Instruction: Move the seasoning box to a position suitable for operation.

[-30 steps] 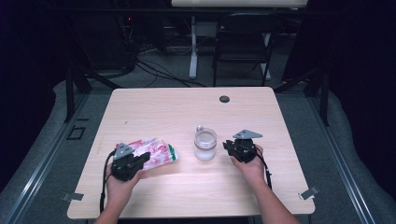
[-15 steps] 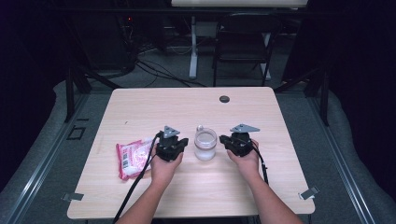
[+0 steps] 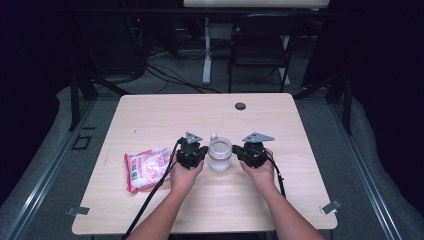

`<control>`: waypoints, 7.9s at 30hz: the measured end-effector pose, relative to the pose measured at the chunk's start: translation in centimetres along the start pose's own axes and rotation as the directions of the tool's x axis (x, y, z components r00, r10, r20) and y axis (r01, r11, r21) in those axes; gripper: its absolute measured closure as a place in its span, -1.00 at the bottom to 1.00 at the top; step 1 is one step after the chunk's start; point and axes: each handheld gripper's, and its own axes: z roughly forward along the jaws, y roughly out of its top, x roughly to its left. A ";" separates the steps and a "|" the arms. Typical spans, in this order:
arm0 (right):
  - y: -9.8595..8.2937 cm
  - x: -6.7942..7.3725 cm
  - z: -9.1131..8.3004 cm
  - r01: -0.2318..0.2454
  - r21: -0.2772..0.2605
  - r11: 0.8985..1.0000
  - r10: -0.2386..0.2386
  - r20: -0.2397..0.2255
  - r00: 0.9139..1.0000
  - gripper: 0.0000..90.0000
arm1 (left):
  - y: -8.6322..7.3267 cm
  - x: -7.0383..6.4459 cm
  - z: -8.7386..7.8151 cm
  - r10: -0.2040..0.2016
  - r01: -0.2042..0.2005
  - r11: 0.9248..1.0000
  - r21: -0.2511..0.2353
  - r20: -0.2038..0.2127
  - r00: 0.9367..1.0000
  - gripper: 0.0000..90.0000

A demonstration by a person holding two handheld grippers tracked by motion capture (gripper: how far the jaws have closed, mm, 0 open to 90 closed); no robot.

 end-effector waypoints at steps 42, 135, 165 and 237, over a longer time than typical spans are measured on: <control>-4.4 5.2 -7.4 0.089 0.065 0.994 -0.090 0.021 0.996 0.79 | -2.9 -1.4 -3.6 0.213 -0.222 0.975 0.001 0.272 0.938 0.87; -1.8 6.2 -4.1 0.144 0.018 0.989 -0.137 -0.196 0.971 0.89 | -6.4 1.2 -9.5 0.195 -0.190 0.980 -0.053 0.109 0.975 0.81; -0.5 5.0 3.3 0.210 0.125 0.970 -0.183 -0.200 0.963 0.60 | -9.7 4.4 -13.5 0.091 -0.094 0.993 -0.077 -0.034 0.995 0.63; -3.0 4.2 -0.3 0.119 0.171 0.978 -0.110 -0.064 0.992 0.76 | -7.0 2.3 -10.3 0.202 -0.195 0.975 -0.105 0.058 0.978 0.60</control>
